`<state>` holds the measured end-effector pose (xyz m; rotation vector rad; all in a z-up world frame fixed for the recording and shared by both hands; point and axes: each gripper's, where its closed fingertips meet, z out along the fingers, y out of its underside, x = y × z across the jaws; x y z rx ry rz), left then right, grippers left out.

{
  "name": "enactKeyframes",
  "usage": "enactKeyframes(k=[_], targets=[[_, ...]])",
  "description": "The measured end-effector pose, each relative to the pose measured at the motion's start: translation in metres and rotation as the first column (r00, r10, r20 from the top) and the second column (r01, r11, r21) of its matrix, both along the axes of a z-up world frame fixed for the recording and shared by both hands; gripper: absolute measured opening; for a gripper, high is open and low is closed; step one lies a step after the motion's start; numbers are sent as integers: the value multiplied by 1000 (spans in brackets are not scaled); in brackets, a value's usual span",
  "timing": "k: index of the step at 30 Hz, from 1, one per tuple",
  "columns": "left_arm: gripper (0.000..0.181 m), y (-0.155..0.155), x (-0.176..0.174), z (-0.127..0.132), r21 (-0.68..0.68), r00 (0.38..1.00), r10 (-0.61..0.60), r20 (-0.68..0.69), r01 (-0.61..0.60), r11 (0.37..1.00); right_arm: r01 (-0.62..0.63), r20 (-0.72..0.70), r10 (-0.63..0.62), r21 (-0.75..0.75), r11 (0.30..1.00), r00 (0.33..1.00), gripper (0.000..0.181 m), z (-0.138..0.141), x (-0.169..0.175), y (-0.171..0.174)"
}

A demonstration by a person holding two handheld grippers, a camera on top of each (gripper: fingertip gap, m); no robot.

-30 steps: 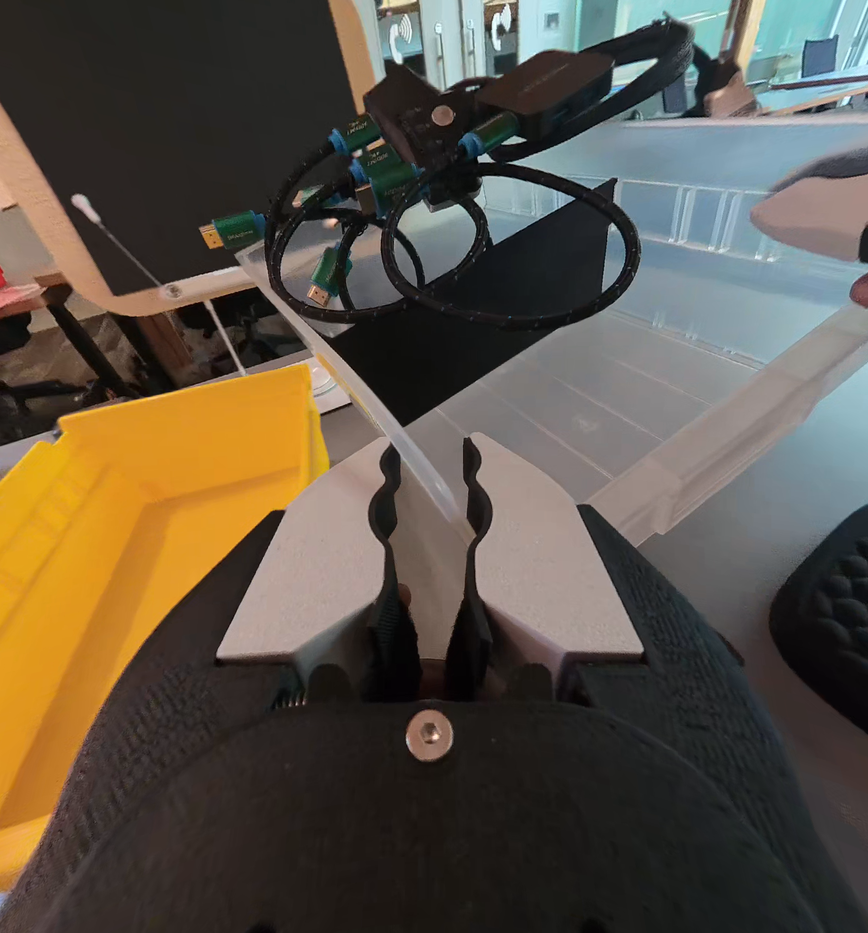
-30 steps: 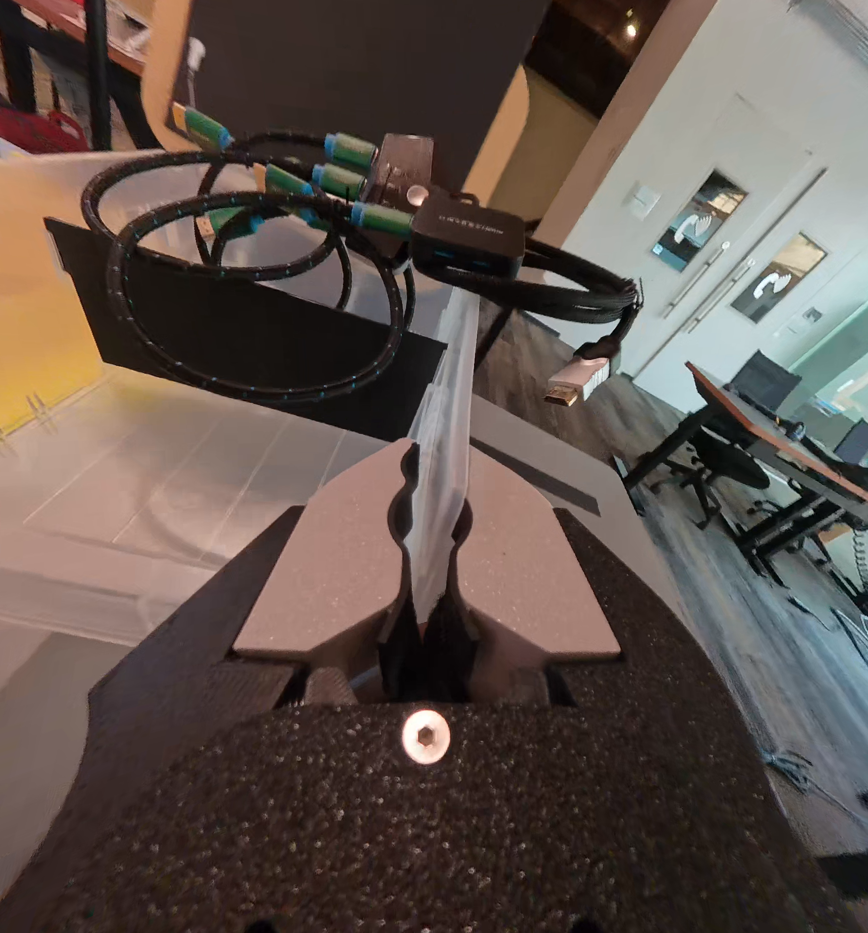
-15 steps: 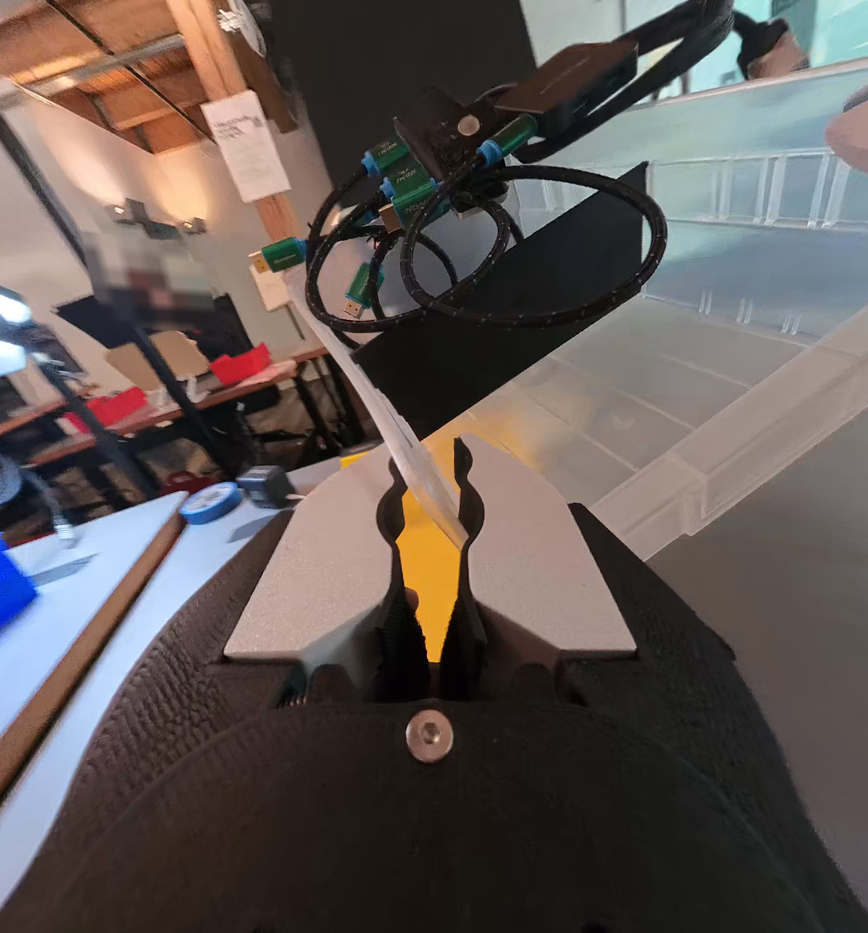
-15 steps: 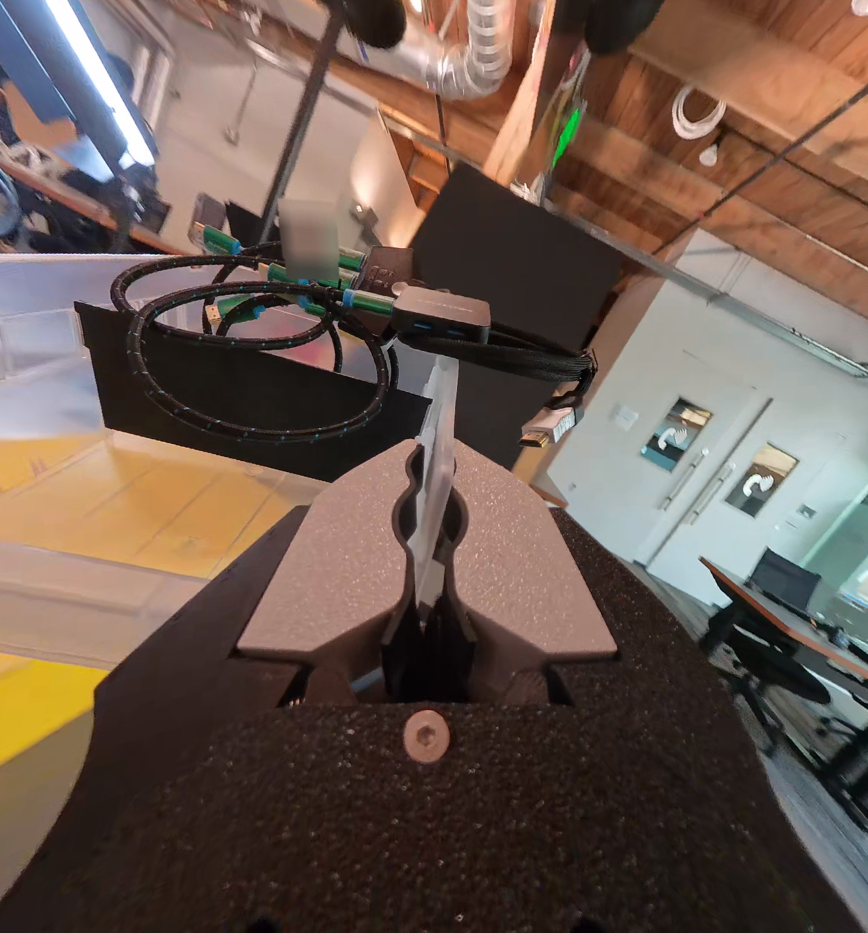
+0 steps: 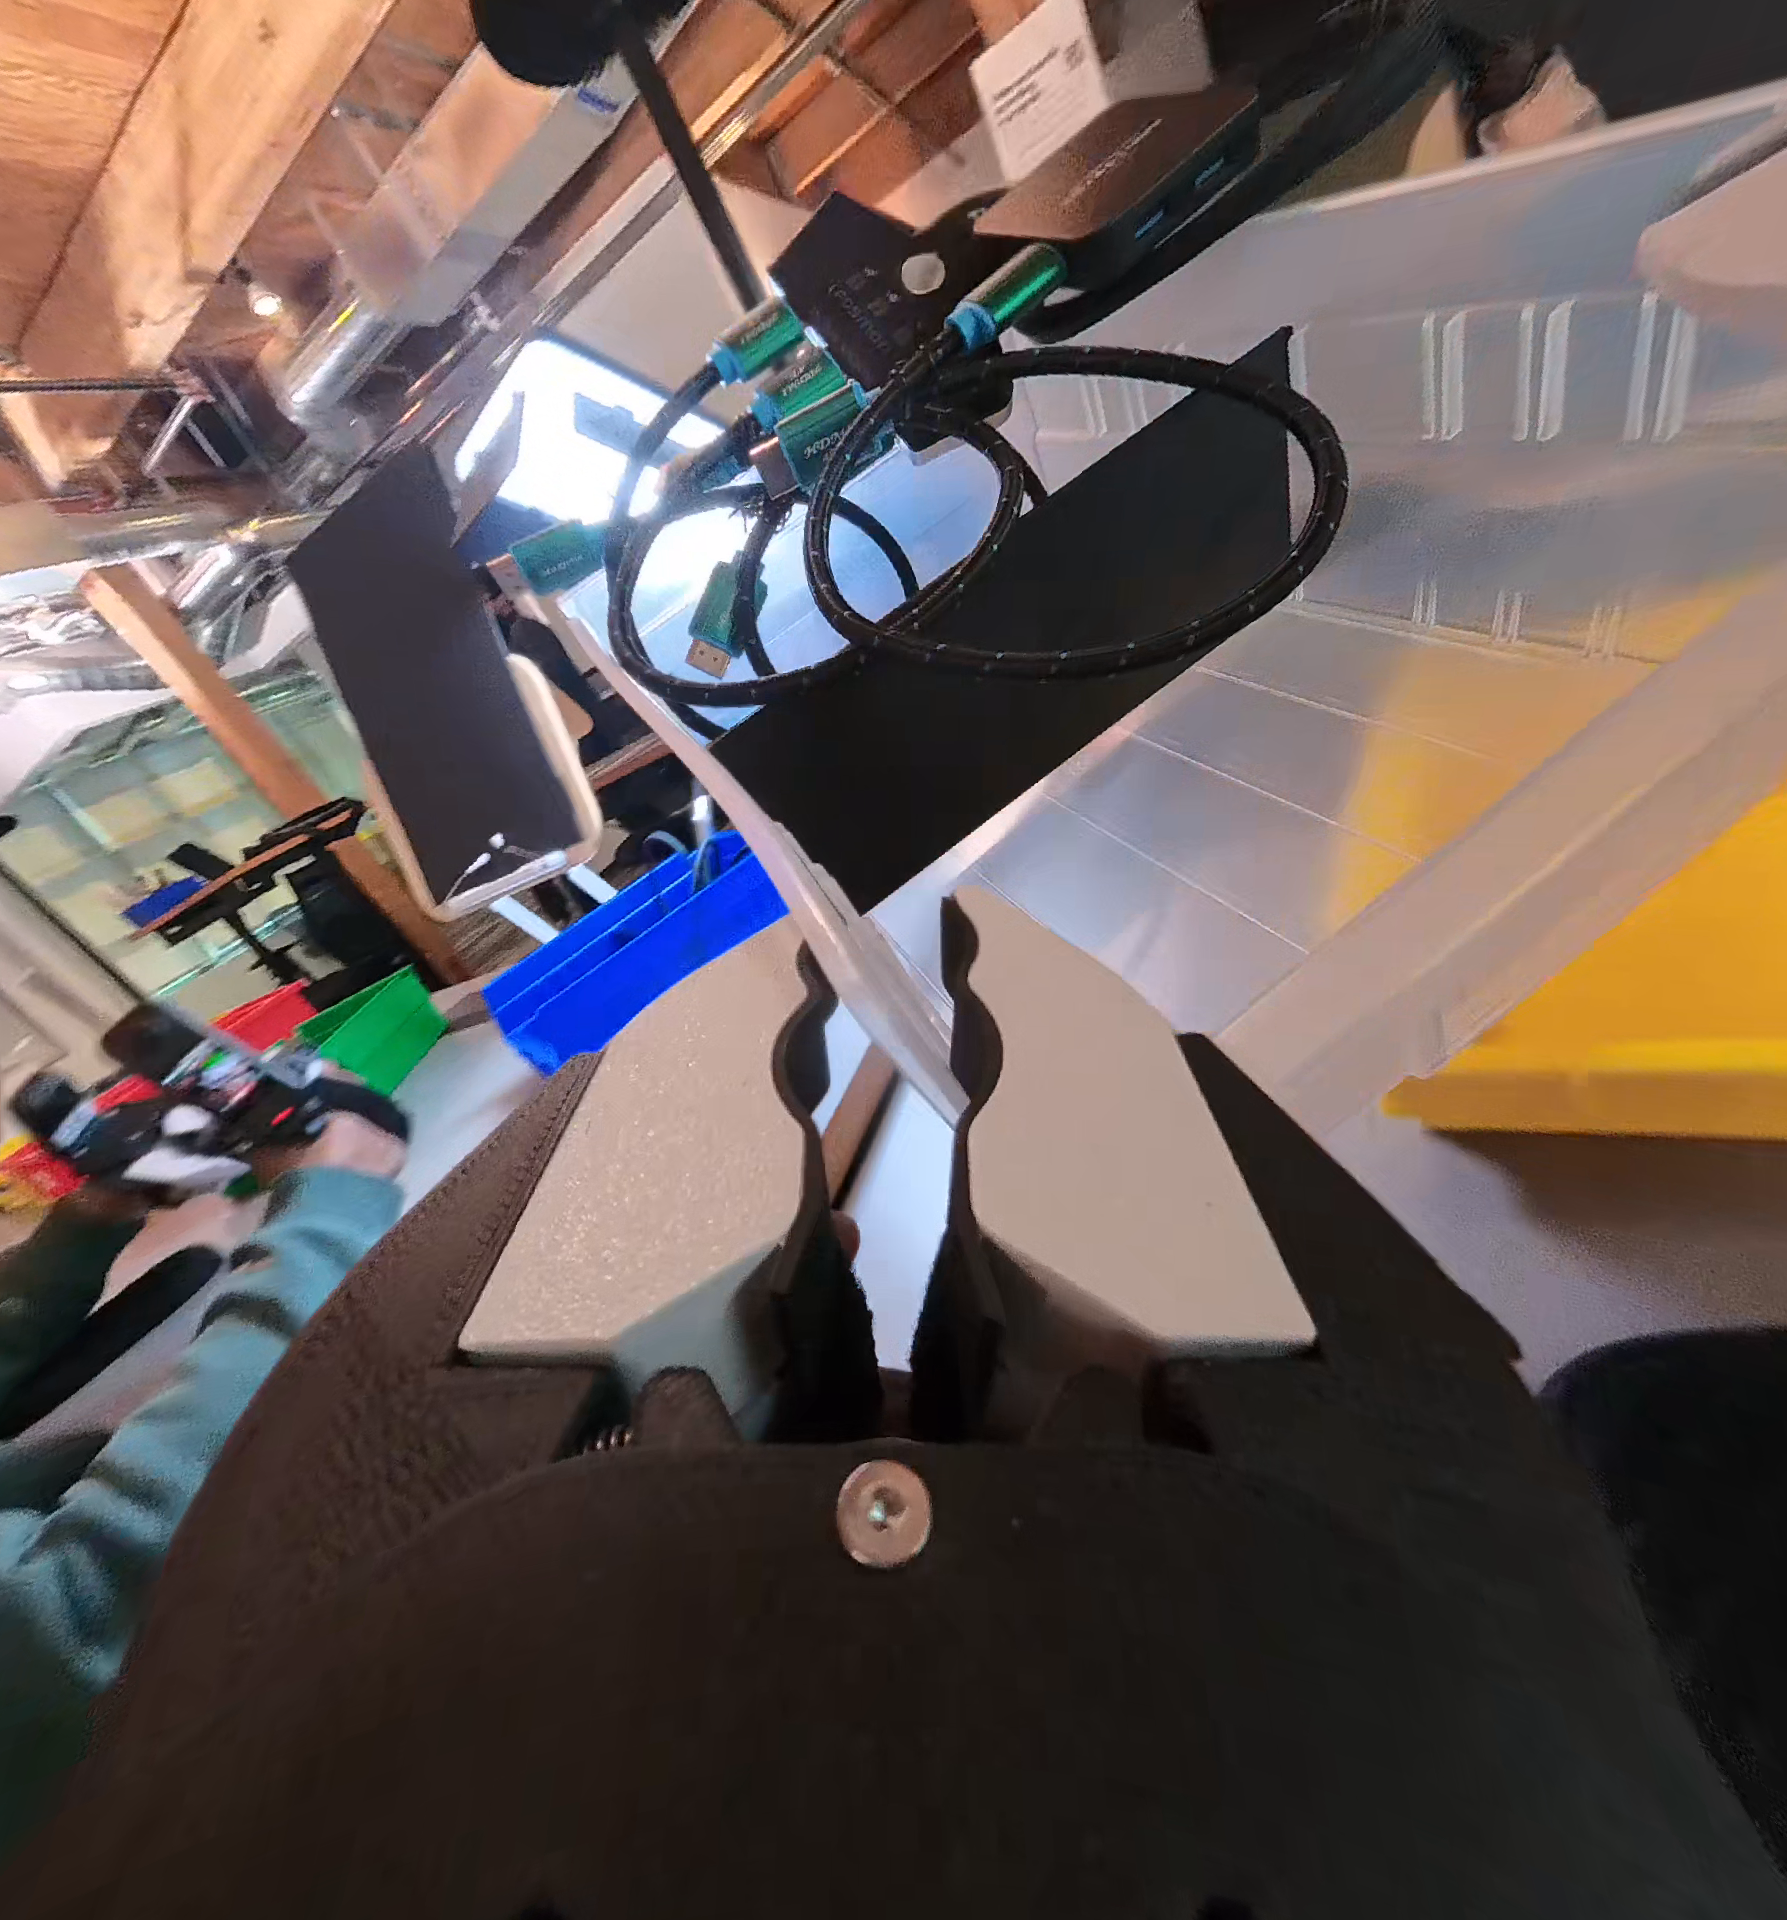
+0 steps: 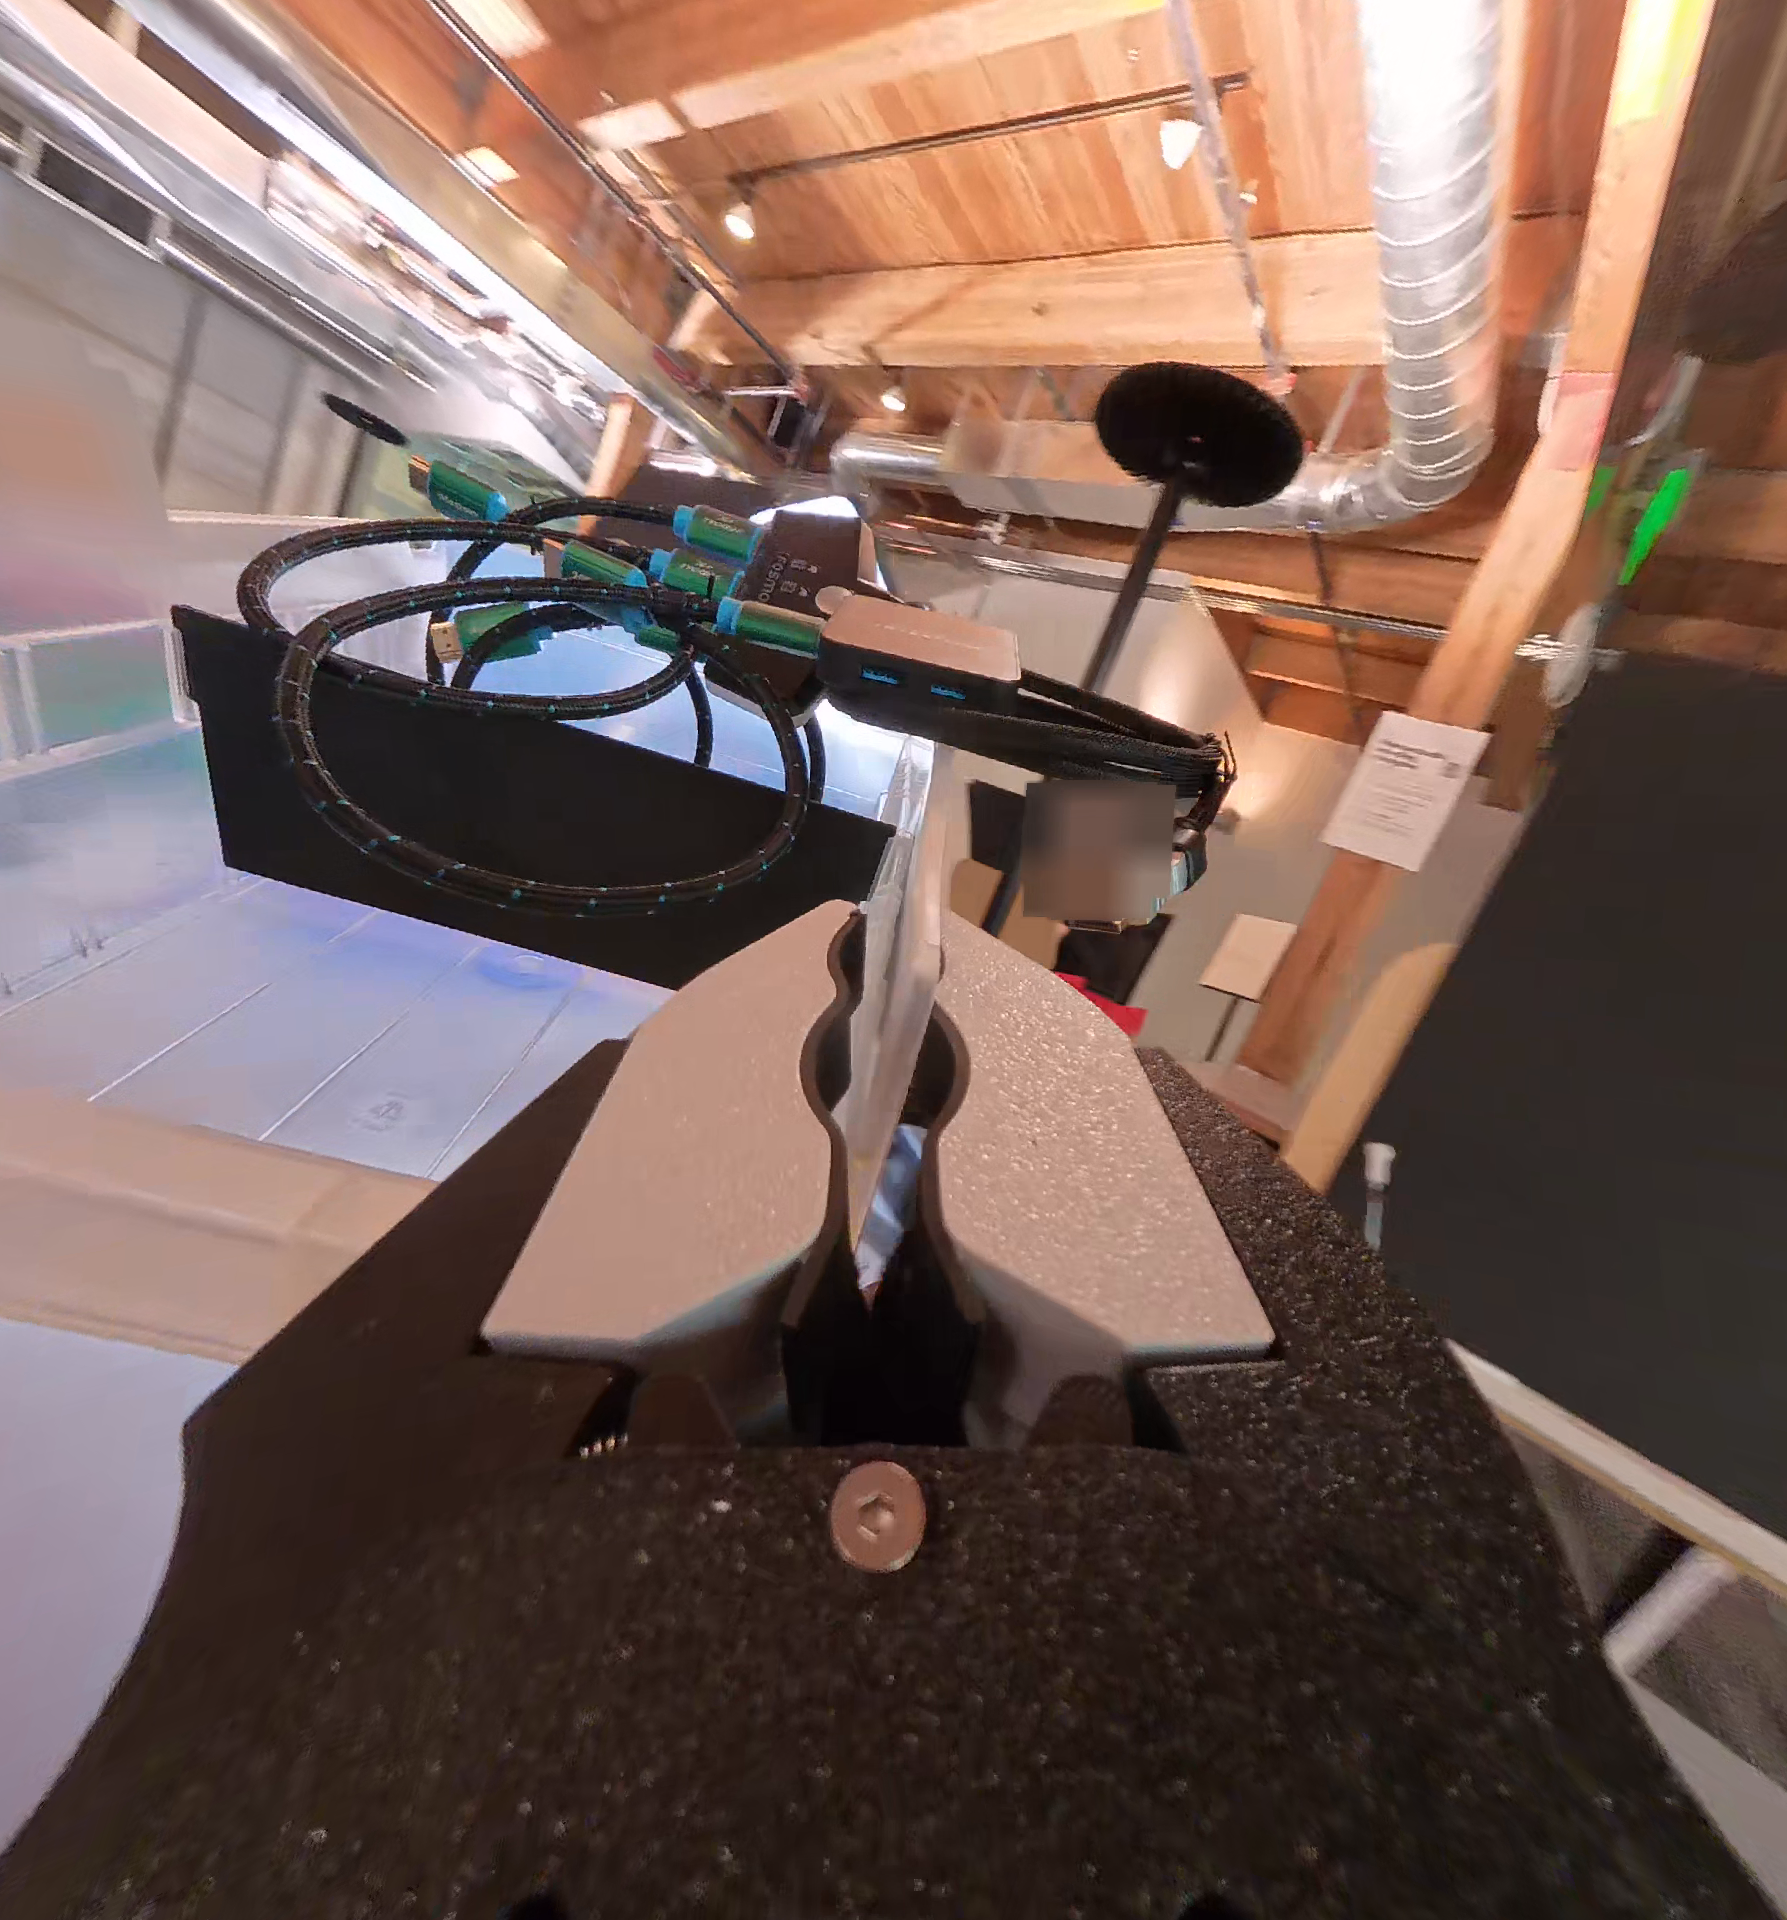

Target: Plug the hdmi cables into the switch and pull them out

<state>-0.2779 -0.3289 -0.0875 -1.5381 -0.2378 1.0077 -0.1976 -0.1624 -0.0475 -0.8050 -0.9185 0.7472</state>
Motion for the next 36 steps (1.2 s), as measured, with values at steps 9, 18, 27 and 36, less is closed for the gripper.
enactKeyframes(k=[9,18,27,36], targets=[[17,-48,-24,-58,-63,992,102,73,-98,993,-130,94,135,-66,989,986,9,-63,-45,-44],[16,-45,-37,-125,-122,971,112,211,-87,989,-107,253,128,-97,989,959,10,-128,-58,-41],[17,-35,-61,-167,-139,976,106,189,-80,987,-68,564,87,-55,996,821,35,-205,-66,-33],[62,-53,-55,-146,-27,966,99,238,-95,995,112,461,-47,-114,987,886,108,-148,31,38]])
